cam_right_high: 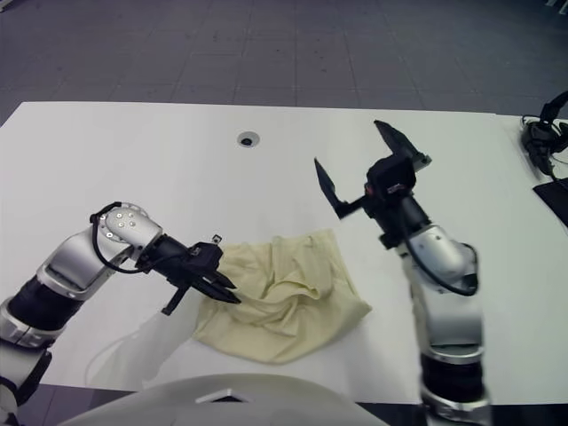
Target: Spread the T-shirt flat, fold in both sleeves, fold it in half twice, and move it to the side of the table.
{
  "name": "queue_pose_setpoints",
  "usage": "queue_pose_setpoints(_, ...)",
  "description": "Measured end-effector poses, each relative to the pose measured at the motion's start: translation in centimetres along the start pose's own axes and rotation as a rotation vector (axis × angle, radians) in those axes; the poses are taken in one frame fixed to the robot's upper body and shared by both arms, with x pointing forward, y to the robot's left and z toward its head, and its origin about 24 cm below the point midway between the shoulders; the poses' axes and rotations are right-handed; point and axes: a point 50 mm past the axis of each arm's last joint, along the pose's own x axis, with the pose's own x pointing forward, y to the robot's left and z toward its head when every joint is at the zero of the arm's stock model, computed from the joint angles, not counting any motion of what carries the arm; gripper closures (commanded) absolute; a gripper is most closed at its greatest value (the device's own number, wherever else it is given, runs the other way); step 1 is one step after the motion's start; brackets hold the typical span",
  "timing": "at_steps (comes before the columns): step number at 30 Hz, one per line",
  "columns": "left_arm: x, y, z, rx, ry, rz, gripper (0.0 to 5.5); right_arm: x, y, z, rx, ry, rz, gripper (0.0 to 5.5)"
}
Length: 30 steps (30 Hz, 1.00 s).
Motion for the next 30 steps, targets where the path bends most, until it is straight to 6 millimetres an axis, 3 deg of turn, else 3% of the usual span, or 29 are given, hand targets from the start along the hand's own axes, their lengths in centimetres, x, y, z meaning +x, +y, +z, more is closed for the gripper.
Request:
queue_pose_setpoints(4,0.0,-0.8,0.0,0.065,-0.005,0.075,5.48,-3.1,1.6,-1.1,0.025,0.092,0.339,0.10)
queue_pose_setpoints(8,0.1,-1.8,-0.3,0.115,0.017,0.160,5.48,-5.4,2.8,-1.9,-0.007,0.184,0.557,0.10)
queue_pose_setpoints(12,0.5,-2.8,-0.3,0.149,0.012,0.201,5.48,-5.6,3.5,-2.6,-0.075,0.254,0.630,0.10)
queue_pose_setpoints(15,0.3,-3.4,-0.4,0.165,0.028,0.222,5.48,-6.0,5.2,-3.4,-0.112,0.283,0.704,0.10)
queue_pose_setpoints(27,0.3,-3.5,-0.4,0.175,0.022,0.226,5.48,-5.2,7.3,-5.1,-0.171,0.305,0.727,0.10)
queue_pose_setpoints(30,0.5,-3.5,-0.4,0.175,0.022,0.217,5.50,-4.6,7.0,-5.0,-0.188,0.285,0.700,0.53)
